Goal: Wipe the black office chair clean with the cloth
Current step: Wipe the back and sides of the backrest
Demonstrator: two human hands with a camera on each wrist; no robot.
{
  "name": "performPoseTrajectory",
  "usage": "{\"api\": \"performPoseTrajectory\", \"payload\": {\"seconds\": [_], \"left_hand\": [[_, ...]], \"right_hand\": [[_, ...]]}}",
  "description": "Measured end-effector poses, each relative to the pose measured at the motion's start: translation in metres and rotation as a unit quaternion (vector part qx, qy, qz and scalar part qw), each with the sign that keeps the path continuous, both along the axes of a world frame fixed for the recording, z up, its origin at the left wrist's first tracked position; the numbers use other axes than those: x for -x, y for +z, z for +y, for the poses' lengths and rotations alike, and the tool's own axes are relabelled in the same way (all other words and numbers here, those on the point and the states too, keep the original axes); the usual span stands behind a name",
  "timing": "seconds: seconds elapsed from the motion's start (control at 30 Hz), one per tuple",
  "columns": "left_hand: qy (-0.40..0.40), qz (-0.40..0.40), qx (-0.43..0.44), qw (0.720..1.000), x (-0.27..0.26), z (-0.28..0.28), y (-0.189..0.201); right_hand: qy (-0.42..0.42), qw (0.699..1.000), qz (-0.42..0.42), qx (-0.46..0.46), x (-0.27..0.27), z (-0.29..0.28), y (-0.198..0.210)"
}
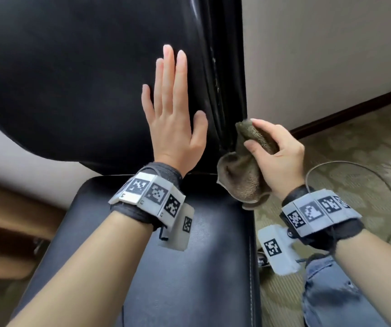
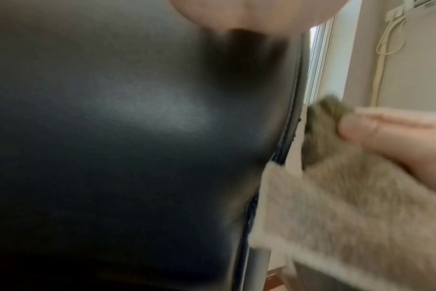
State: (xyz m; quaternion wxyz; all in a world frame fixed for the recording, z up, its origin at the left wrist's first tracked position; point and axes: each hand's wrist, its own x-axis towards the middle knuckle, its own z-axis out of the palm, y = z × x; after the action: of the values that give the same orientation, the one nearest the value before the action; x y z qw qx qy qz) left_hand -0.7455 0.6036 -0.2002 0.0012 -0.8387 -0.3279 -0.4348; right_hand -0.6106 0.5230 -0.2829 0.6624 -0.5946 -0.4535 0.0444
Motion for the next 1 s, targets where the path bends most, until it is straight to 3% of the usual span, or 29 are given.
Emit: {"api": "performPoseTrajectory", "payload": {"seconds": [0.1,0.2,0.33,0.47,0.63,0.77,1.0], "left_hand": [[0.004,0.001,-0.007,1.000,0.001,0.002,-0.011],[-0.001,0.016,-0.011,1.000,0.002,0.003,-0.017],[0.003,0.019,-0.018,1.000,0.001,0.004,-0.021],[-0.003,0.016,-0.014,1.000,0.001,0.002,-0.021],[-0.003,0.011,-0.013,1.000,0.001,0.002,-0.020],[-0.012,0.003,0.008,1.000,0.000,-0.003,-0.018],[-0.006,0.017,0.017,1.000,0.004,-0.004,-0.014]], "right_hand": [[0.004,0.998,-0.018,-0.056,0.013,0.011,0.013],[-0.017,0.996,-0.044,-0.079,0.016,0.021,-0.002],[-0.006,0.999,-0.040,0.023,0.006,0.022,-0.043],[-0.003,0.991,0.076,0.111,-0.009,0.017,-0.051],[0.065,0.972,0.224,0.026,0.016,0.010,-0.015],[0.034,0.960,0.277,0.007,0.033,0.020,-0.014],[-0.023,0.934,0.345,0.091,0.024,0.029,-0.032]]}}
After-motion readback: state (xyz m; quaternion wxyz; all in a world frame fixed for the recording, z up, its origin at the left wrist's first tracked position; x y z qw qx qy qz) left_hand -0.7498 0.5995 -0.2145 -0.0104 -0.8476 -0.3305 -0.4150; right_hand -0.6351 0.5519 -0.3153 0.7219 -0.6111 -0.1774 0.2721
